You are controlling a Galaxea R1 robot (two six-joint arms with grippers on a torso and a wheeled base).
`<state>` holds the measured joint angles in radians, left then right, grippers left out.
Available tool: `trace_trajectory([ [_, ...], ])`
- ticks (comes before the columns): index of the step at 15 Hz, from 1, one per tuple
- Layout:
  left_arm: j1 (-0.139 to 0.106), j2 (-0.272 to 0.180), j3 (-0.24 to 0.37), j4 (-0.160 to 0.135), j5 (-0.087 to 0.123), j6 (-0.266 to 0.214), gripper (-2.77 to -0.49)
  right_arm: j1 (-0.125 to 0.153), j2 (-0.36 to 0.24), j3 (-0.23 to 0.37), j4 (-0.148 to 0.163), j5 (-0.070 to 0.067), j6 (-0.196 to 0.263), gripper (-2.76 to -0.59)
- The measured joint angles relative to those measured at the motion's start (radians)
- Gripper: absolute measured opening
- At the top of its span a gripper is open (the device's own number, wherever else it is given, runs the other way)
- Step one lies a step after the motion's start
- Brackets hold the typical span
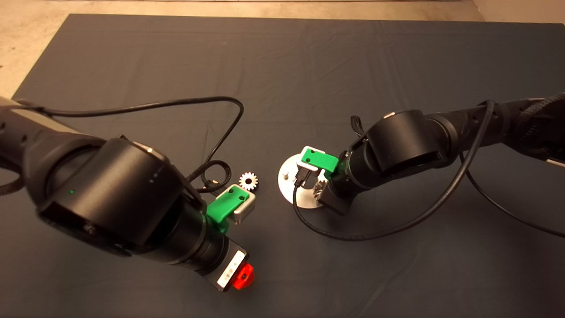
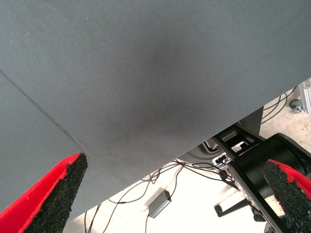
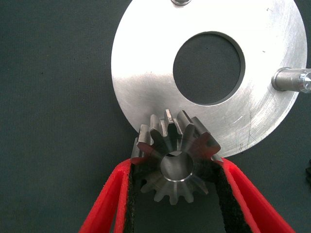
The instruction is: Install three planetary gears onto the carrier pins
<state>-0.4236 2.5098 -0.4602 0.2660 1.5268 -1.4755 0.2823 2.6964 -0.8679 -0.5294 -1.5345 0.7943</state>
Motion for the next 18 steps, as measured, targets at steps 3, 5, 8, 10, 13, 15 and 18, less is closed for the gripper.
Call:
trace_trajectory([
  [3, 0.0, 0.0, 0.0, 0.0, 0.0, 0.0, -0.62, 0.0, 0.0, 0.0, 0.003, 0.0, 0.0, -2.37],
  [5, 0.0, 0.0, 0.0, 0.0, 0.0, 0.0, -0.62, -0.002, 0.0, 0.0, 0.003, 0.0, 0.0, -2.37],
  [8, 0.0, 0.0, 0.0, 0.0, 0.0, 0.0, -0.62, -0.005, 0.0, 0.0, 0.005, 0.0, 0.0, -2.37],
  [10, 0.0, 0.0, 0.0, 0.0, 0.0, 0.0, -0.62, -0.018, 0.001, 0.0, 0.005, 0.0, -0.001, -2.37],
  [13, 0.0, -0.002, 0.0, 0.0, 0.0, 0.0, -0.62, -0.019, 0.002, 0.0, 0.006, 0.0, -0.001, -2.37],
  [15, 0.0, -0.002, 0.0, 0.0, 0.0, 0.0, -0.62, -0.019, 0.012, 0.0, 0.006, -0.002, -0.001, -2.37],
  [18, 0.0, -0.003, 0.0, 0.0, 0.0, 0.0, -0.62, -0.019, 0.035, 0.0, 0.006, 0.0, -0.001, -2.36],
])
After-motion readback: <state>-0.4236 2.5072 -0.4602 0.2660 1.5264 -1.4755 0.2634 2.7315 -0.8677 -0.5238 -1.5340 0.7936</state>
